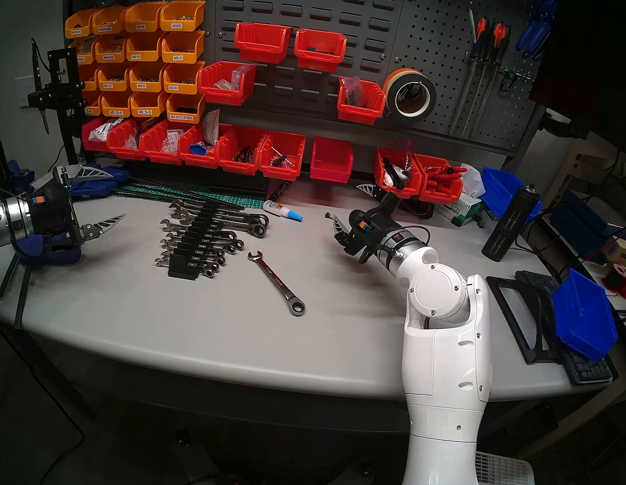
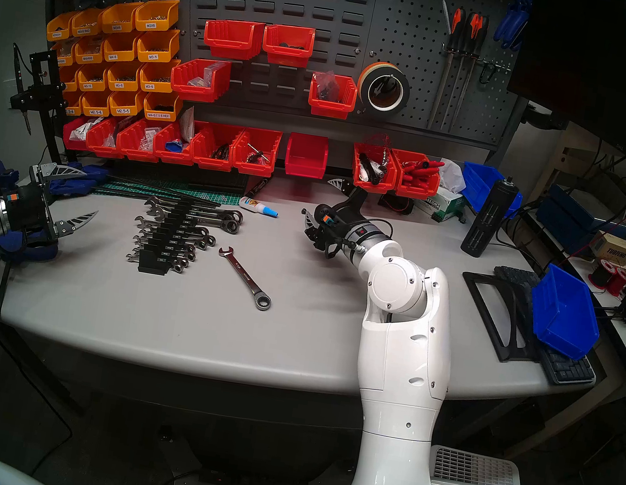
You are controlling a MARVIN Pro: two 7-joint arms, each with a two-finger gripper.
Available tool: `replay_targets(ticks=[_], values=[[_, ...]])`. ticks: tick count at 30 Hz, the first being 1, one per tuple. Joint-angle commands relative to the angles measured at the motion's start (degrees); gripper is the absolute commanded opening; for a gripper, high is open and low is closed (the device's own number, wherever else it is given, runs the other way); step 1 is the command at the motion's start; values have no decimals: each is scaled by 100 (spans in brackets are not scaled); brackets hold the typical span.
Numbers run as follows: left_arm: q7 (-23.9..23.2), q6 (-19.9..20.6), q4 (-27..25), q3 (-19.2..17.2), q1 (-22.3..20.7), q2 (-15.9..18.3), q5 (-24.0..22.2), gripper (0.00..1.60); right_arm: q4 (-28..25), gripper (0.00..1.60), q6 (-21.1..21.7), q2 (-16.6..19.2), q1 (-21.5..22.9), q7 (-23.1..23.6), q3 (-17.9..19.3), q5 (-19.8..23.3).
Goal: Put the wrenches on the table into the correct slot in the case
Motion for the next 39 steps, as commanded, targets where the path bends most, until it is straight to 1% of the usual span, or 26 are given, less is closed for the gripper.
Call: replay_targets(ticks=[1,11,15,25,39], values=[[33,-2,-63,-94,-102,65,-56,160,-175,160,-13,-28,127,-69,-6,21],[32,-3,-63,-94,-103,64,-54,160,-49,160,-206,49,215,-41,154,259],[32,-3,-63,-94,-103,64,-53,160,5,160,-407,75,227,-12,201,445],[32,-4,-63,-94,-103,63,-51,160,107,160,-696,41,277,92,101,701],[32,-4,-63,-94,-104,62,-48,160,116,160,-890,15,412,175,29,925]])
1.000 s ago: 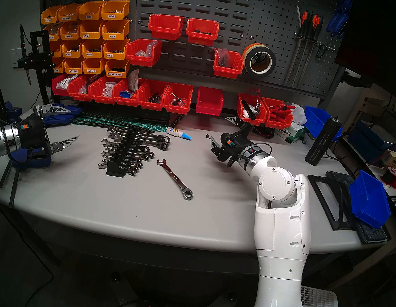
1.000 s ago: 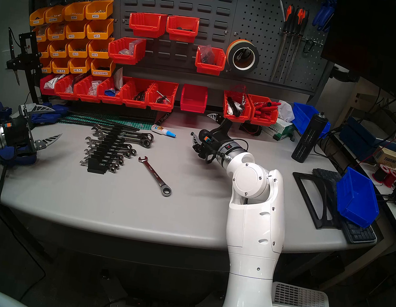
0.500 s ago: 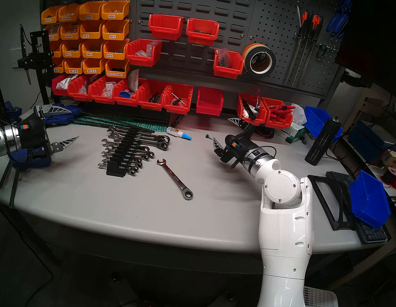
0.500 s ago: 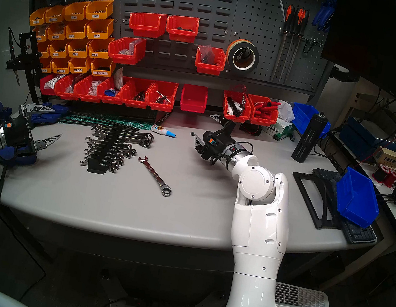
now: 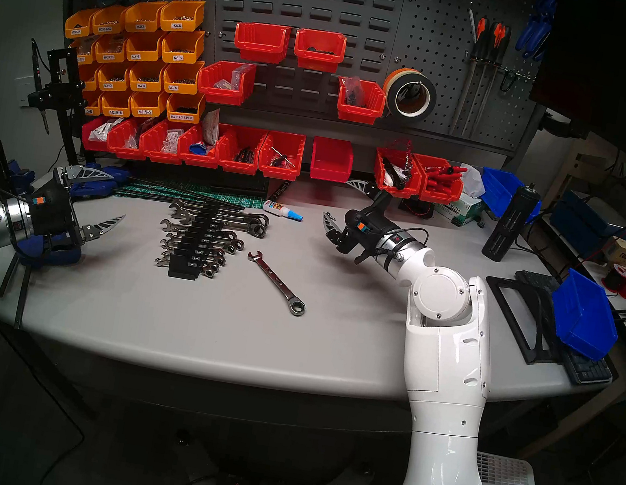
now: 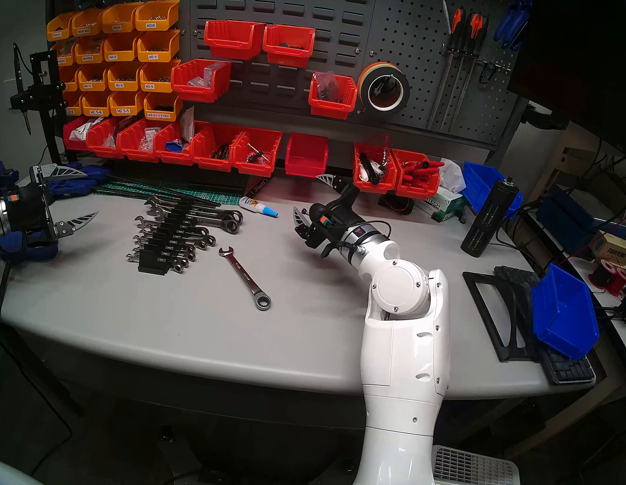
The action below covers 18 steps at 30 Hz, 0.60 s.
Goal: Put the wrenches on the table into the correct slot in the case
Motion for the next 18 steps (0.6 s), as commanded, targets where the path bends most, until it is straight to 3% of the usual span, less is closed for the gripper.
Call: replay_targets(ticks=[1,18], values=[[34,-2,-67,-96,-109,69,-59,160,-163,160,-118,-54,277,22,-53,182],[33,-2,-67,-97,-110,68,-58,160,-236,160,-191,-130,345,868,-213,839]])
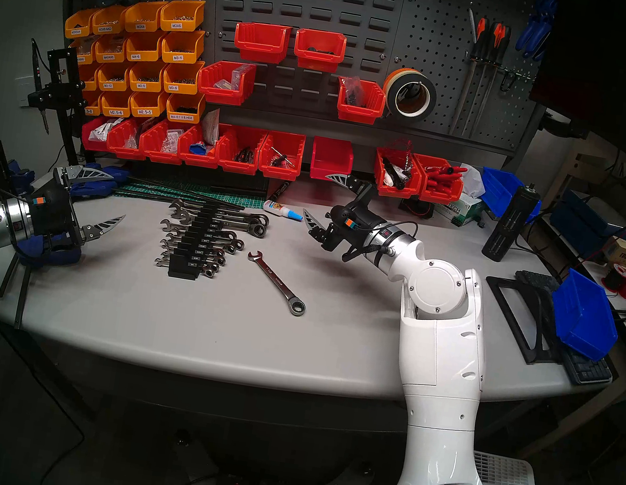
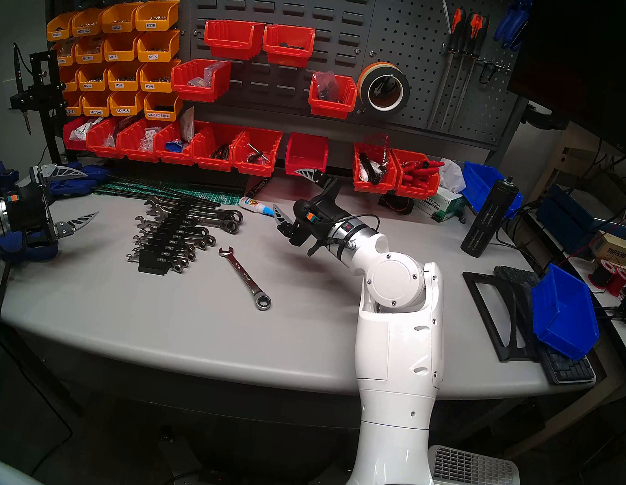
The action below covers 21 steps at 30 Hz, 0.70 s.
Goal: Put the wrenches on the table into the correct slot in the case
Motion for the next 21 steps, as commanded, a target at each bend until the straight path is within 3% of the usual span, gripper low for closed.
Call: replay_targets(ticks=[1,21], values=[[34,-1,-67,-97,-110,70,-61,160,-233,160,-10,-62,215,124,-9,272],[33,0,-67,-98,-111,69,-60,160,-319,160,-352,205,275,1206,32,882]])
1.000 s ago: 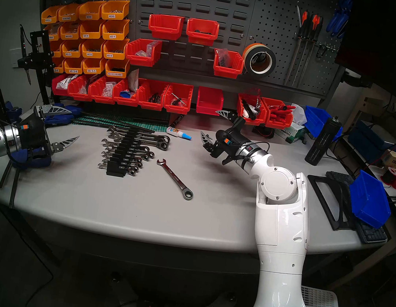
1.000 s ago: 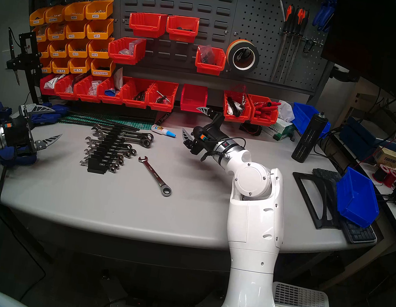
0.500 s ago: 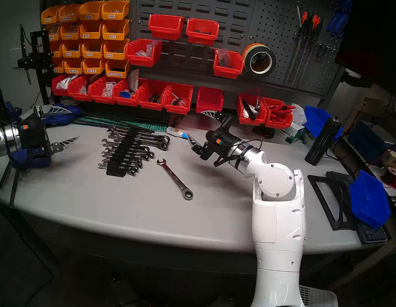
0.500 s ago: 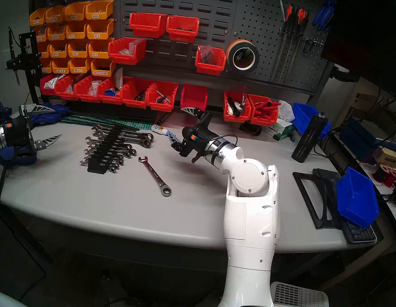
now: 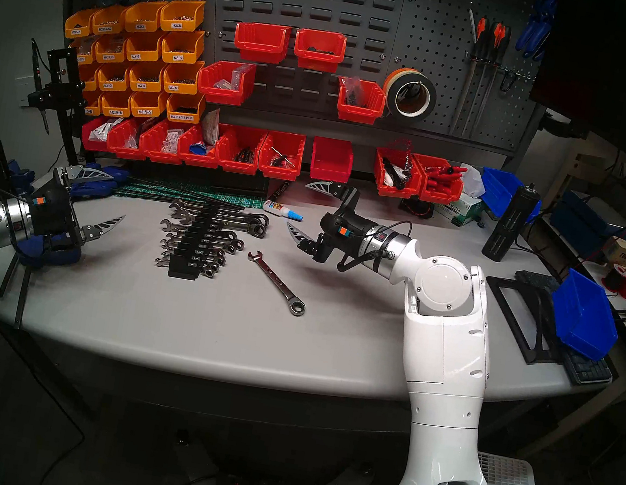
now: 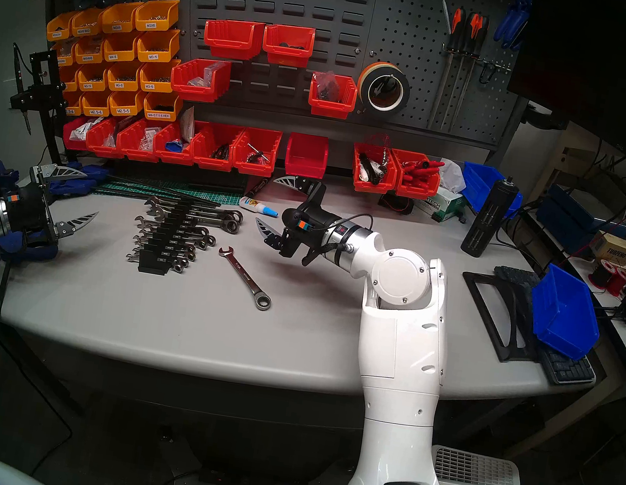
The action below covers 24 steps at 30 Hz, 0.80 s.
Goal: Put the wrenches on the table into the correct slot in the case
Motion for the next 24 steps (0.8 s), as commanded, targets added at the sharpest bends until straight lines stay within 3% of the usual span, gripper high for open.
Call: replay_targets(ticks=[1,12,16,24], values=[[34,0,-68,-98,-111,71,-61,160,-215,160,-168,45,216,138,48,341],[34,-1,-68,-98,-111,71,-60,160,-371,160,-266,-130,164,154,130,502],[33,0,-69,-99,-112,70,-62,160,-421,160,-41,-231,127,107,162,318],[33,-1,-68,-98,-112,70,-59,160,-306,160,914,-315,162,71,216,690]])
